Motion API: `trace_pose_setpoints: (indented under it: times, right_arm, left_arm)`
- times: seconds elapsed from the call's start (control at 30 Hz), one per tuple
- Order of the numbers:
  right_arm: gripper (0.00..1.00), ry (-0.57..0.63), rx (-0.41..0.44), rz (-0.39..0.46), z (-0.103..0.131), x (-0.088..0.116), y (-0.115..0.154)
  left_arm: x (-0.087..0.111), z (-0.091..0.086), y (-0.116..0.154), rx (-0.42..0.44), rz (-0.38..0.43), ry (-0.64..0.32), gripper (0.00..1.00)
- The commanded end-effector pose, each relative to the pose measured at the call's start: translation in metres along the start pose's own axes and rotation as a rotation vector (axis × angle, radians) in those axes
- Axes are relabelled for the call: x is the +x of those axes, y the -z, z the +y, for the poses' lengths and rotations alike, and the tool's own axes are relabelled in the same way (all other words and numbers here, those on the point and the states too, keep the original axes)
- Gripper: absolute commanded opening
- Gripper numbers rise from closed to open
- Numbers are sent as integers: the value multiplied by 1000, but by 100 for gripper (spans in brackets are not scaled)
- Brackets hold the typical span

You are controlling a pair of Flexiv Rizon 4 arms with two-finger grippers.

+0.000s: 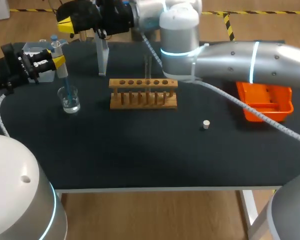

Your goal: Invert the test tube, pick up the pipette, mount the tip to pipette, aspirate from beaker and dispense into the tube, eject the tip, return the pipette, and cap with the stopper.

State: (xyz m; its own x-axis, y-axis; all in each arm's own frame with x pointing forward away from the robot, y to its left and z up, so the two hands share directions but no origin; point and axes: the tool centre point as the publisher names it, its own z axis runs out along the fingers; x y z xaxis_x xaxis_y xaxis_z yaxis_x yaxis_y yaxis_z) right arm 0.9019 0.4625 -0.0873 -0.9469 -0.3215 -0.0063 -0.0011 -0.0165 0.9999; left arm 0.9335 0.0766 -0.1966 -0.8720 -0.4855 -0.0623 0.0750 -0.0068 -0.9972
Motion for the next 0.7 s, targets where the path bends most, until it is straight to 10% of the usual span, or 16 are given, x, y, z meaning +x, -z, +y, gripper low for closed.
trace_pose_setpoints:
  times: [0.03, 0.7]
  right_arm:
    - [0, 0, 1, 38, -5, -12, -10]
    - [0, -10, 5, 40, -18, -26, -27]
  left_arm:
    - [-1, 0, 1, 3, 4, -1, 0]
    - [-1, 0, 1, 3, 4, -1, 0]
